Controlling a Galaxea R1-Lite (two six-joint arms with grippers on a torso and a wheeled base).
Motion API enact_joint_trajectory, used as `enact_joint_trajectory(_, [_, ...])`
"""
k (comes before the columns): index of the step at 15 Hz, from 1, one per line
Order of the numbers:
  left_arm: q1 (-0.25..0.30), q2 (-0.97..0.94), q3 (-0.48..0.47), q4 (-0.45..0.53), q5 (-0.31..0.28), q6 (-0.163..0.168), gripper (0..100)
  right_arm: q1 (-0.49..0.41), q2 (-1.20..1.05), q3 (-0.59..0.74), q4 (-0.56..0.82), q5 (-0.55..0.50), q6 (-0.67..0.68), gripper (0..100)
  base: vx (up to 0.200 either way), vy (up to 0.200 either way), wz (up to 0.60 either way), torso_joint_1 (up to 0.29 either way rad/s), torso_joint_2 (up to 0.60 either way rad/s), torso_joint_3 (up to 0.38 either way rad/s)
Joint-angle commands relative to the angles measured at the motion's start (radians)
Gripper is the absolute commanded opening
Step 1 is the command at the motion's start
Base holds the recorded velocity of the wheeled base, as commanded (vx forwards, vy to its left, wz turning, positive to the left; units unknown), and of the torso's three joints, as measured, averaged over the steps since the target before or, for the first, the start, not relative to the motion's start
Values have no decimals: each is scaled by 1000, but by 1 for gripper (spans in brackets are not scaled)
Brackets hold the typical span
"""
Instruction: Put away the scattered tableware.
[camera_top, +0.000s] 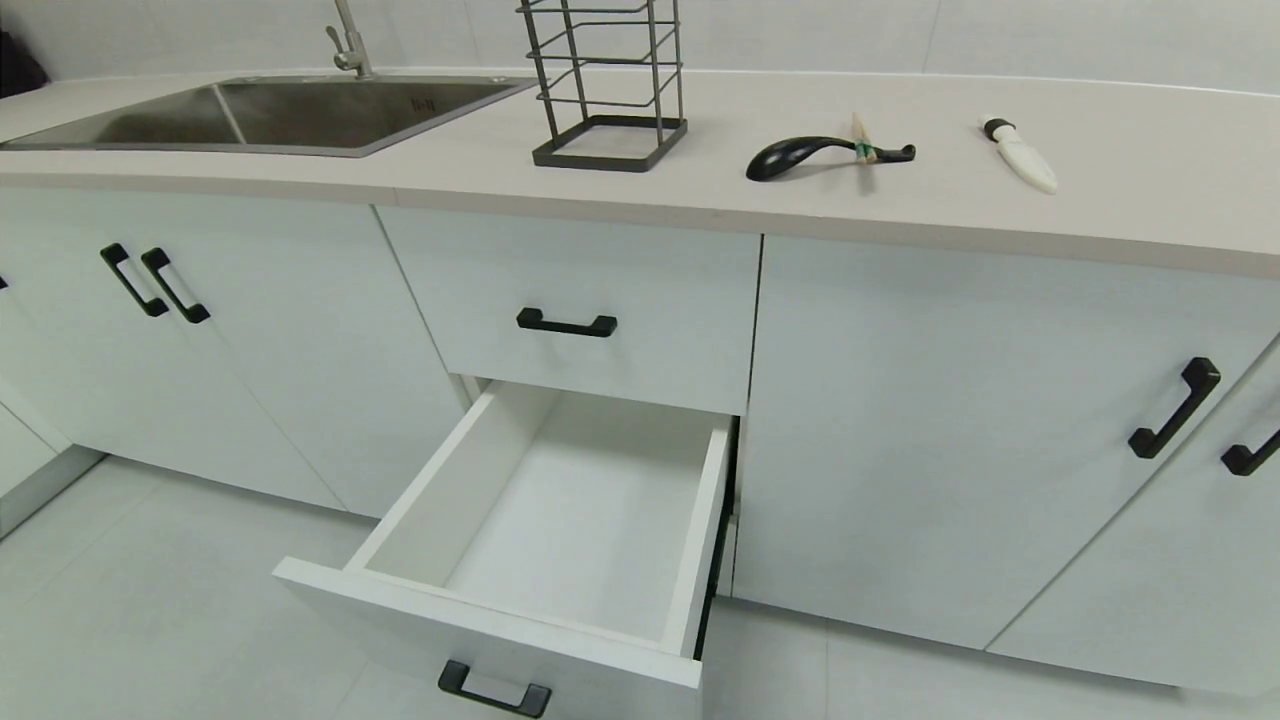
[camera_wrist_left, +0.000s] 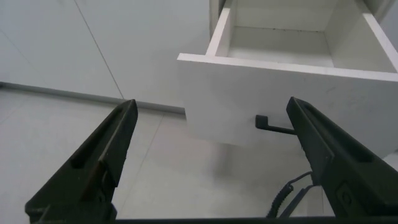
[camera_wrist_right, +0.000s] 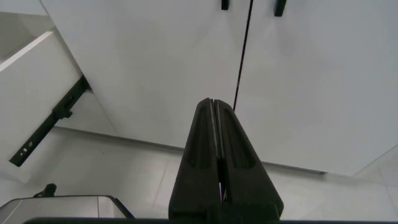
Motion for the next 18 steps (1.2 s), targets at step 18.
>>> enact_joint_trajectory(18, [1,2,0,-2,34,-25,100,1,1,0,0,0,1,0,56,0,100,1,1,1])
